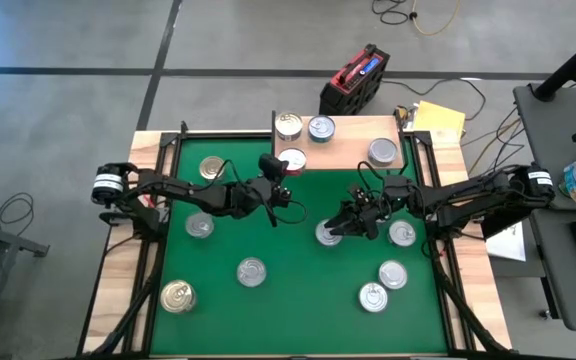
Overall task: Stack canned seafood by type on shelf
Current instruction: Put the red tuna can on the shelf
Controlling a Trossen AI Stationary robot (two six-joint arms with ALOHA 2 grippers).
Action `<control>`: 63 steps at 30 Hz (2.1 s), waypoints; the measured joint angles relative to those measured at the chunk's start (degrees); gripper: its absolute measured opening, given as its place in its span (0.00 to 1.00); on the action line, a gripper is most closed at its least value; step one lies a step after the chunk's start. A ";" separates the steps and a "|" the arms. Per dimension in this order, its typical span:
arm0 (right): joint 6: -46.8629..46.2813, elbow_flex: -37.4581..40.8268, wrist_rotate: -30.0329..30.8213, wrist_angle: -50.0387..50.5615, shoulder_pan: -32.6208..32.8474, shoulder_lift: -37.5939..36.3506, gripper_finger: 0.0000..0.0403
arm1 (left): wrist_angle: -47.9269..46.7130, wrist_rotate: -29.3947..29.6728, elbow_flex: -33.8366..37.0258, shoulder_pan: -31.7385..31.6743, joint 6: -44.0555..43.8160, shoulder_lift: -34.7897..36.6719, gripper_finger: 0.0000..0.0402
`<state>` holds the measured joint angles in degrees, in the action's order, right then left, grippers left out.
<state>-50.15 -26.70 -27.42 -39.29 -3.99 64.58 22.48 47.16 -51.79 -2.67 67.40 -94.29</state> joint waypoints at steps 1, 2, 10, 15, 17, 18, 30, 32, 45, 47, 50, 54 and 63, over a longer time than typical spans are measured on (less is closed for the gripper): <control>0.08 0.00 0.00 0.00 0.00 0.00 0.62 | -0.04 0.00 0.00 -0.09 -0.45 -0.01 0.34; 0.13 0.00 0.00 0.00 0.00 0.00 0.61 | -0.07 0.00 0.00 -0.18 -0.82 -0.01 0.35; 0.25 0.00 0.00 0.00 0.00 -0.02 0.62 | -0.11 0.02 0.00 -0.31 -1.08 -0.01 0.39; 0.59 0.00 0.00 0.00 0.00 0.00 0.64 | -0.16 0.02 0.00 -0.36 -1.08 -0.01 0.40; 0.74 0.00 0.00 0.00 0.00 -0.02 0.64 | -0.16 0.02 0.00 -0.36 -1.08 -0.01 0.40; 0.78 0.00 0.00 0.00 0.00 -0.01 0.65 | -0.18 0.02 0.00 -0.36 -1.08 -0.01 0.40; 1.39 0.00 0.00 -0.02 0.00 -0.01 0.63 | -0.04 -0.15 -2.71 -0.38 -6.27 -0.07 0.40; 1.38 0.00 0.00 -0.04 0.00 0.00 0.64 | -1.17 -0.14 -3.50 -0.40 -6.92 -0.07 0.40; 1.31 0.00 -0.02 -0.04 0.00 -0.02 0.71 | -7.86 0.17 -4.22 -0.60 -14.31 -0.07 0.40; 1.32 0.00 -0.02 -0.04 0.00 -0.01 0.72 | -8.25 0.13 -4.66 -0.60 -14.88 -0.07 0.40; 1.31 0.00 -0.04 -0.04 0.00 -0.01 0.73 | -8.56 -0.50 -5.42 -0.62 -15.82 -0.07 0.41; 1.23 0.00 -0.18 -0.04 0.00 -0.01 0.74 | -8.76 -1.22 -6.10 -0.61 -16.37 -0.07 0.45; 1.10 0.00 -1.10 -0.04 0.00 0.00 0.77 | -12.65 -1.22 -6.36 -0.73 -17.75 -0.07 0.56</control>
<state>-49.06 -26.70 -28.52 -39.33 -3.99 64.58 9.83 45.94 -58.15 -3.40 49.66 -94.37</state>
